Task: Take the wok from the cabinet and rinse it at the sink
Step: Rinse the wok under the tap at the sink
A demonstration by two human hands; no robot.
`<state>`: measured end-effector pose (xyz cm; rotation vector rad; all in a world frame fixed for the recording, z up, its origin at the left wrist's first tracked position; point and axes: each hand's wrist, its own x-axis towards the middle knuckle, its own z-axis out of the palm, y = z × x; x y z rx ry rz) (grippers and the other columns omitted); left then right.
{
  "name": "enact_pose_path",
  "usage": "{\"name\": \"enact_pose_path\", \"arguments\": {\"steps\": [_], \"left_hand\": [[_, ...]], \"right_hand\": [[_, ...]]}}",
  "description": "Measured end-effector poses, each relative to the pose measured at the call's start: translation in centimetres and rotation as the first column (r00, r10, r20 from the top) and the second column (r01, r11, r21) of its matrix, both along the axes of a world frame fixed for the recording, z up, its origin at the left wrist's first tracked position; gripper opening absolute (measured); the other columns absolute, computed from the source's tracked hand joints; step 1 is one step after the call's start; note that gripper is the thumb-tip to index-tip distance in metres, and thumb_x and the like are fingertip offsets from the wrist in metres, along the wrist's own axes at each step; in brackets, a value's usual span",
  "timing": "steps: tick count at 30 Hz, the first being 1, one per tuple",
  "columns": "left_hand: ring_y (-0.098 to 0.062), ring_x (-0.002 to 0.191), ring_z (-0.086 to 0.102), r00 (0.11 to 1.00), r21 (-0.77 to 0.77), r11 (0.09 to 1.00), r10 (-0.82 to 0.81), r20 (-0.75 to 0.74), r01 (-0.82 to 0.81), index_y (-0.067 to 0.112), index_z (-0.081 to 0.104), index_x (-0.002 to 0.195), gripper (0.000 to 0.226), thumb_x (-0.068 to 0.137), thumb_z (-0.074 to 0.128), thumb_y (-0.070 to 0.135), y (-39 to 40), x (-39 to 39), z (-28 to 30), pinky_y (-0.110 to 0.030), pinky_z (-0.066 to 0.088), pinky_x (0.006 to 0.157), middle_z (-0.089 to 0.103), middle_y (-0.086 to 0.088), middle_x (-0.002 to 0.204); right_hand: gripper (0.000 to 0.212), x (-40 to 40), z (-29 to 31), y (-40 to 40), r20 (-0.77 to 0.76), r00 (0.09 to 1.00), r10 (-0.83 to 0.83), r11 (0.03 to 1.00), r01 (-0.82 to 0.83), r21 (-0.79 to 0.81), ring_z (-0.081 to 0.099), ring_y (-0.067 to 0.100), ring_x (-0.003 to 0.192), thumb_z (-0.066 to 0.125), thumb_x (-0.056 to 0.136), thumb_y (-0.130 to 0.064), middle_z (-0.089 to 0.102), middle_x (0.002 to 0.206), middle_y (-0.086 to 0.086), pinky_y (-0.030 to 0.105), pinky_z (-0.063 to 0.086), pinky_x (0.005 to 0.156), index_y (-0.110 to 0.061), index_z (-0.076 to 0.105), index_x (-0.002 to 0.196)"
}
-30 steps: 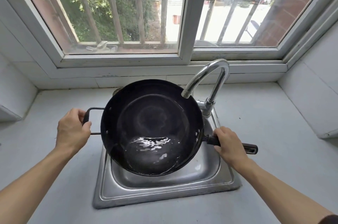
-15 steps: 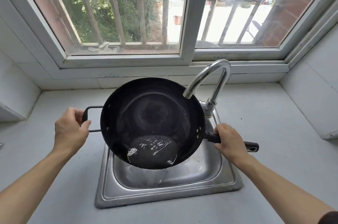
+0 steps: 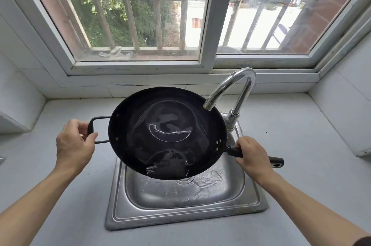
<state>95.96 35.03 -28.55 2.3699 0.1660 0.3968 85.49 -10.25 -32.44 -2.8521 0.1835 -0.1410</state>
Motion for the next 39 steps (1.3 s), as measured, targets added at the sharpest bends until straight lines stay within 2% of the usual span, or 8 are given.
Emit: {"name": "enact_pose_path", "arguments": {"steps": [3,6,10,14,24,26,35,39], "left_hand": [[-0.032,0.074,0.06,1.0,-0.007,1.0,0.014,0.02,-0.014,0.012,0.054,0.093,0.022,0.081,0.071,0.006,0.1,-0.1,0.0,-0.033,0.047,0.071,0.063,-0.011,0.092],[-0.031,0.073,0.059,0.999,-0.005,1.0,0.012,0.047,-0.012,0.012,0.053,0.095,0.024,0.081,0.071,0.006,0.2,-0.2,0.0,-0.009,0.038,0.062,0.063,-0.012,0.093],[-0.032,0.073,0.059,0.997,0.003,1.0,0.002,0.078,-0.003,0.012,0.052,0.095,0.025,0.081,0.072,0.006,0.3,-0.1,0.3,-0.01,0.039,0.062,0.062,-0.013,0.092],[-0.033,0.071,0.059,0.996,0.004,1.0,-0.018,0.089,0.018,0.011,0.052,0.095,0.025,0.081,0.072,0.004,0.3,-0.2,0.3,-0.002,0.038,0.063,0.06,-0.013,0.092],[-0.03,0.069,0.058,0.993,-0.009,1.0,-0.022,0.117,0.023,0.01,0.051,0.095,0.025,0.081,0.071,0.004,0.2,-0.1,0.1,-0.002,0.039,0.062,0.061,-0.015,0.093],[-0.024,0.068,0.057,0.992,-0.008,1.0,-0.021,0.123,0.022,0.011,0.051,0.096,0.026,0.081,0.071,0.005,0.3,0.2,0.0,-0.003,0.038,0.062,0.061,-0.015,0.093],[-0.007,0.068,0.057,0.988,-0.028,1.0,-0.009,0.151,0.014,0.016,0.051,0.095,0.025,0.082,0.071,0.009,0.2,2.0,0.7,-0.003,0.038,0.061,0.064,-0.012,0.093],[-0.014,0.068,0.058,0.987,-0.032,0.999,-0.009,0.158,0.014,0.015,0.05,0.096,0.024,0.083,0.07,0.009,0.0,2.5,1.0,-0.003,0.039,0.061,0.064,-0.013,0.094]], "right_hand": [[0.041,-0.1,0.0,0.1,0.027,1.0,0.004,1.0,-0.004,0.008,0.045,0.02,0.067,0.073,0.059,0.002,0.047,0.075,-0.004,0.028,0.033,0.057,-0.022,0.044,0.076],[0.041,-0.2,0.2,0.2,0.054,0.999,0.002,1.0,-0.003,0.015,0.045,0.021,0.065,0.075,0.058,0.002,0.047,0.074,-0.003,0.029,0.035,0.056,-0.021,0.046,0.076],[0.039,-0.3,0.3,0.2,0.078,0.997,0.011,1.0,-0.012,0.013,0.044,0.021,0.063,0.076,0.057,0.003,0.047,0.073,-0.003,0.029,0.034,0.054,-0.018,0.049,0.075],[0.037,-0.2,0.3,0.2,0.094,0.995,0.017,1.0,-0.018,0.01,0.043,0.021,0.061,0.076,0.059,0.003,0.046,0.071,-0.002,0.027,0.032,0.053,-0.016,0.049,0.074],[0.044,0.2,0.2,0.3,0.109,0.994,0.0,1.0,-0.003,0.022,0.04,0.02,0.062,0.073,0.057,0.006,0.042,0.074,-0.003,0.028,0.03,0.055,-0.021,0.042,0.074],[0.048,0.4,0.1,0.3,0.118,0.993,-0.003,1.0,-0.001,0.031,0.039,0.021,0.063,0.072,0.057,0.007,0.042,0.075,-0.003,0.029,0.031,0.054,-0.023,0.04,0.075],[0.039,2.3,0.0,0.0,0.127,0.991,-0.03,0.999,0.029,0.016,0.043,0.026,0.065,0.069,0.055,0.007,0.045,0.077,0.001,0.031,0.033,0.056,-0.017,0.045,0.076],[0.042,3.0,0.2,0.0,0.147,0.989,-0.032,0.999,0.031,0.007,0.042,0.025,0.065,0.068,0.054,0.008,0.044,0.076,0.0,0.031,0.033,0.055,-0.018,0.044,0.076]]}}
